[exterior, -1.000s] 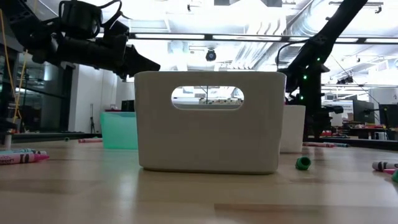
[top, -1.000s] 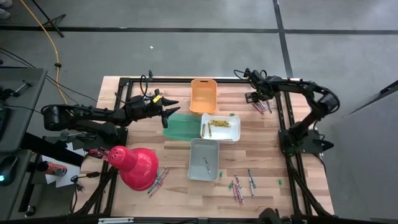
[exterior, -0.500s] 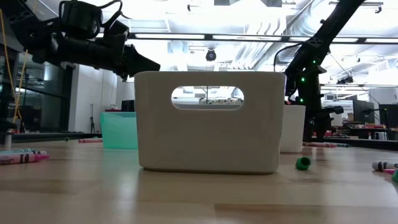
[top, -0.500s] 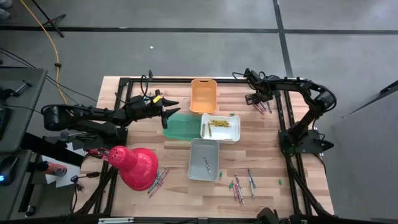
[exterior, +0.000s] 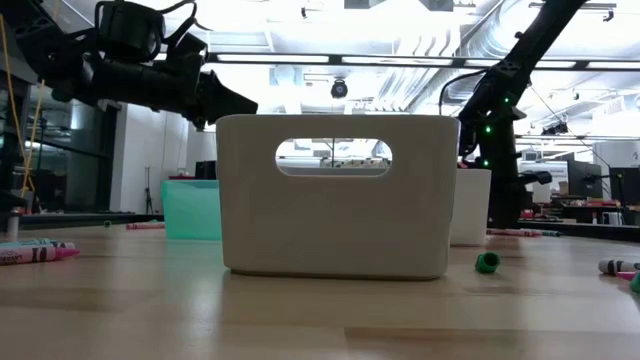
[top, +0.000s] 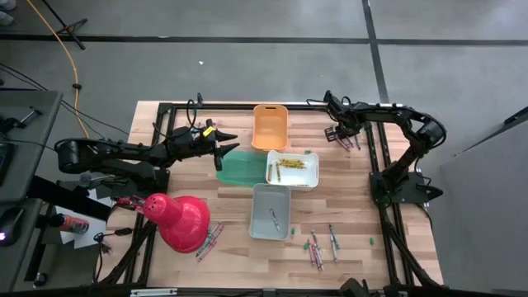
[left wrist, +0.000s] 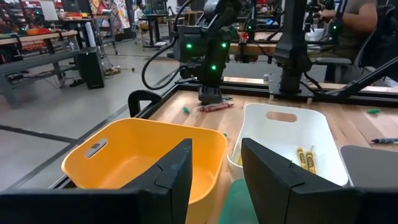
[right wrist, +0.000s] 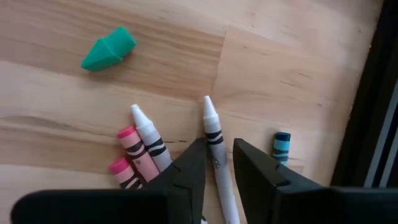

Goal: Sort crayons
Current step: Put the white crayon into the gray bin

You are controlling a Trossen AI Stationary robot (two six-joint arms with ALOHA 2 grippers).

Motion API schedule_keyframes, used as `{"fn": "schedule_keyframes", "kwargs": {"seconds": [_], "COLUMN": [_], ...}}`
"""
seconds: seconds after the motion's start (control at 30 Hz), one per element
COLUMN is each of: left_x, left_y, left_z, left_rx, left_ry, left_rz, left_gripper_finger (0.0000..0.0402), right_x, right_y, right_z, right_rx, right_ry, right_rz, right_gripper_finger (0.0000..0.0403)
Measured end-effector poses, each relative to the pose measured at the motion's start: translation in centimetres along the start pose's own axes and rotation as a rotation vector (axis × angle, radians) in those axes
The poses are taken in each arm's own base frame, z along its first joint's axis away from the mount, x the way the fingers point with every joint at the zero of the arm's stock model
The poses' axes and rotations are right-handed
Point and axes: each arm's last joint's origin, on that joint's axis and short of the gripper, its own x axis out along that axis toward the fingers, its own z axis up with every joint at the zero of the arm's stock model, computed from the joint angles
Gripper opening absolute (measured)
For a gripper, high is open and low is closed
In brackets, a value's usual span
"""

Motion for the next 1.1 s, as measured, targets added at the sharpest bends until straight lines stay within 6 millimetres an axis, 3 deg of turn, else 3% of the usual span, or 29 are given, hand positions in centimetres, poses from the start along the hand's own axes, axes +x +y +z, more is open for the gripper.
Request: {"fn": "schedule_keyframes", "kwargs": {"seconds": [0.3, 0.53, 0.83, 1.0, 1.1], "left_x": [0.0, 0.0, 0.0, 0.0, -0.1], "left_y": [0.0, 0.0, 0.0, 0.0, 0.0], "left_z": [0.1, 0.1, 0.1, 0.1, 0.3], "left_rx": [-0.035, -0.035, -0.024, -0.011, -0.007], "left_ry": [-0.007, -0.007, -0.008, -0.009, -0.018], "left_rz": [0.000, 0.000, 0.000, 0.001, 0.001], "left_gripper_finger": [0.0126, 0.0126, 0.0126, 0.0126, 0.0126], "right_x": [0.7, 1.1, 1.1, -0.3, -2.5], "right_y": [0.9, 1.4, 1.3, 0.7, 0.2], "right_z": [-0.4, -0.7, -0.7, -0.7, -0.2], "right_rx": [-0.054, -0.086, -0.111, -0.115, -0.099], "right_ry": [-0.003, 0.005, 0.003, -0.041, -0.121], "right_rz": [-0.076, -0.115, -0.116, -0.140, -0.127], "right_gripper_finger": [0.0069, 0.0011, 0.0004, 0.0000, 0.0002]}}
